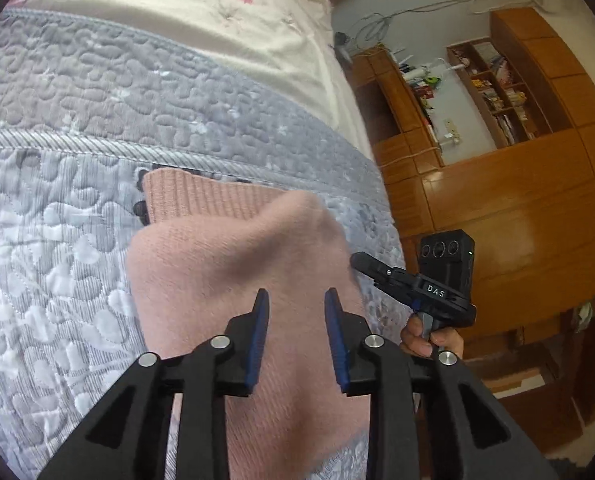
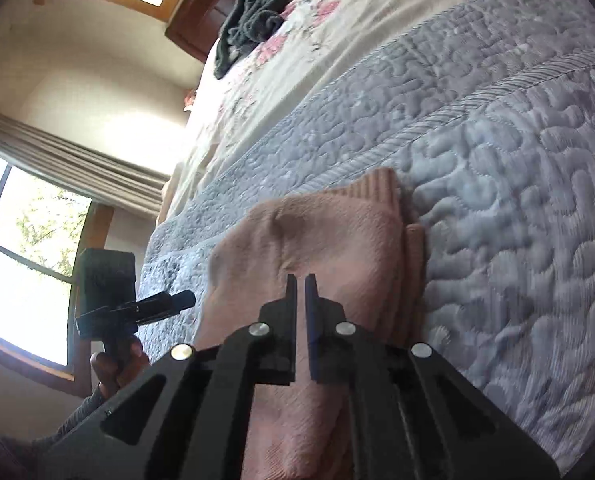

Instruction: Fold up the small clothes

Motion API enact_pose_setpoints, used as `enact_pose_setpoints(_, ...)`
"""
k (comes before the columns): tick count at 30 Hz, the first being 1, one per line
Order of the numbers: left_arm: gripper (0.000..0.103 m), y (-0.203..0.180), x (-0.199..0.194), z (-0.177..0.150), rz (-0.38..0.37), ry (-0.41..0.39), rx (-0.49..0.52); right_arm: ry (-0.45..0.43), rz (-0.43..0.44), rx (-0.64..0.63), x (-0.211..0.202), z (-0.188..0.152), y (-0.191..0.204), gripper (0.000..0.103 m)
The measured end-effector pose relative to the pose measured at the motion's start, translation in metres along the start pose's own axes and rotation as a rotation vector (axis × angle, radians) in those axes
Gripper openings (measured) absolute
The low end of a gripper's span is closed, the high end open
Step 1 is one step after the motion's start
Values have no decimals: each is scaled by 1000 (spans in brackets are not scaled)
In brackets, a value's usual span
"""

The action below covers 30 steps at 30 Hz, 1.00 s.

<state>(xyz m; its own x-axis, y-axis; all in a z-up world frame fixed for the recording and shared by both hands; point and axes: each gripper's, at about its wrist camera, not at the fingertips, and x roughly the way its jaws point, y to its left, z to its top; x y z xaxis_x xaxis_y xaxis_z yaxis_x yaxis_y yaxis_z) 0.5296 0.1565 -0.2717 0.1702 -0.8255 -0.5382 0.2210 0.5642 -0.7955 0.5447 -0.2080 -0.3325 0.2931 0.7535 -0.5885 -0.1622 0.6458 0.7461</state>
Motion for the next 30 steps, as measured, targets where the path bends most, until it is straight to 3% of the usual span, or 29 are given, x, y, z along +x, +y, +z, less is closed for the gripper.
enact_pose_setpoints(2,28,-7,3,-15,3,46,42,62,-19,-30,9,-16,2,2)
enact_pose_setpoints(3,27,-5,14,-21,63,81,59,77,-55,-32,13,-20,-5,0)
enact_pose_setpoints(4,7,2,25,-25,106,102,56,73,-54,-3,16,-19,-15,0)
enact_pose_setpoints(5,3,11,32,-26,141,109,42,57,-41,48,14,-19,-25,0)
enact_pose_setpoints(7,2,19,32,-23,124,93,-26,20,-66,57,3,-20,-17,0)
enact_pose_setpoints(9,7,-4,21,-24,145,74,32,11,-33,23,-8,-28,7,3)
enact_pose_setpoints(12,11,-38,7,-43,76,98,133,65,14,-75,-14,-49,39,3)
enact_pose_setpoints(14,13,-34,18,-54,142,146,147,102,-56,-73,-6,-59,31,2)
enact_pose_setpoints(15,5,-23,29,-57,214,171,137,110,-112,-54,-2,-63,18,0)
enact_pose_setpoints(18,2,-11,34,-60,228,182,88,81,-125,-11,-10,-73,7,0)
enact_pose_setpoints(19,5,-19,29,-61,220,163,97,68,-112,-32,-17,-77,17,2)
enact_pose_setpoints(22,19,-34,9,-78,108,147,99,77,-26,-65,-32,-99,36,3)
enact_pose_setpoints(23,26,-35,6,-88,110,152,112,98,-38,-74,-31,-107,35,4)
enact_pose_setpoints(24,30,-30,9,-99,158,168,117,126,-82,-74,-25,-115,27,0)
enact_pose_setpoints(25,29,-23,17,-110,237,195,111,152,-142,-65,-18,-121,15,0)
enact_pose_setpoints(26,27,-13,22,-119,260,213,85,158,-143,-47,-16,-124,5,0)
enact_pose_setpoints(27,27,-8,20,-125,239,206,54,153,-120,-19,-21,-123,2,0)
enact_pose_setpoints(28,34,-8,13,-127,214,180,37,133,-93,-6,-29,-117,5,3)
enact_pose_setpoints(29,56,-10,2,-128,181,144,22,100,-45,9,-42,-110,9,20)
enact_pose_setpoints(30,68,-10,-12,-128,149,97,2,56,-7,29,-53,-98,10,51)
